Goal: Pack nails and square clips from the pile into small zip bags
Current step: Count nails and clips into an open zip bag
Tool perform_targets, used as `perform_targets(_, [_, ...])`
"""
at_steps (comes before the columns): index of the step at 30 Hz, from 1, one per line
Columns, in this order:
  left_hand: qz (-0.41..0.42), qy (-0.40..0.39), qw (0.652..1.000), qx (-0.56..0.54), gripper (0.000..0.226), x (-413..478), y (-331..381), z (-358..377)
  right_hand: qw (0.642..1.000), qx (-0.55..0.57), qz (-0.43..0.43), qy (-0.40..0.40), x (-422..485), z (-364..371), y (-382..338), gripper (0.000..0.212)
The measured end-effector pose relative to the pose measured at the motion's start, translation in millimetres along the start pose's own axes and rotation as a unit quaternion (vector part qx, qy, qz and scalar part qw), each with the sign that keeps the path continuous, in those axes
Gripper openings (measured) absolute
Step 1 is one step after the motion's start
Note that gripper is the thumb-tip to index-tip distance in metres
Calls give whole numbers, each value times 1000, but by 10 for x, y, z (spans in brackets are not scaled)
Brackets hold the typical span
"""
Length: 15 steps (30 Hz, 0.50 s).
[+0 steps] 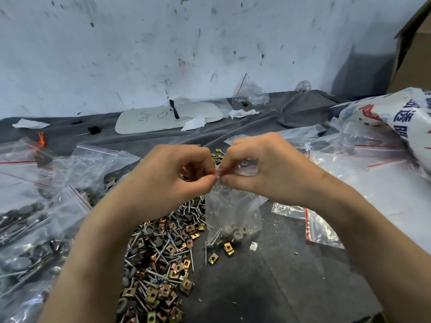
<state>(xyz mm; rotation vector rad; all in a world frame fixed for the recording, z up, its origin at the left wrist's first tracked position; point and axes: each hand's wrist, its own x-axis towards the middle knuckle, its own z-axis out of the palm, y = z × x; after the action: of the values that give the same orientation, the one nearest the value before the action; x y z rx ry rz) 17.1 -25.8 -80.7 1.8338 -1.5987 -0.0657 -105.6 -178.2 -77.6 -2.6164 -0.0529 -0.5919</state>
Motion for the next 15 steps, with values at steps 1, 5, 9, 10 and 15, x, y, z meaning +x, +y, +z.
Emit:
perform_targets(1, [1, -1, 1000, -1, 15, 2, 9, 6, 1000, 7, -5, 2, -3, 3, -12, 6])
perform_targets(5, [4, -2, 1000, -10, 11, 4, 50, 18, 999, -21, -41, 17, -16, 34, -26, 4])
perform_targets(9, [5, 1, 1000, -17, 13, 7, 61, 31, 998, -15, -48, 23, -26, 37, -27, 2])
perform_targets(10, [3, 4, 1000, -14, 13, 11, 60, 40, 999, -17, -47, 23, -20, 41, -21, 2])
perform_targets(15, [12, -3, 1000, 27, 12, 24, 61, 41, 1000, -13, -16, 14, -22, 48, 37, 5])
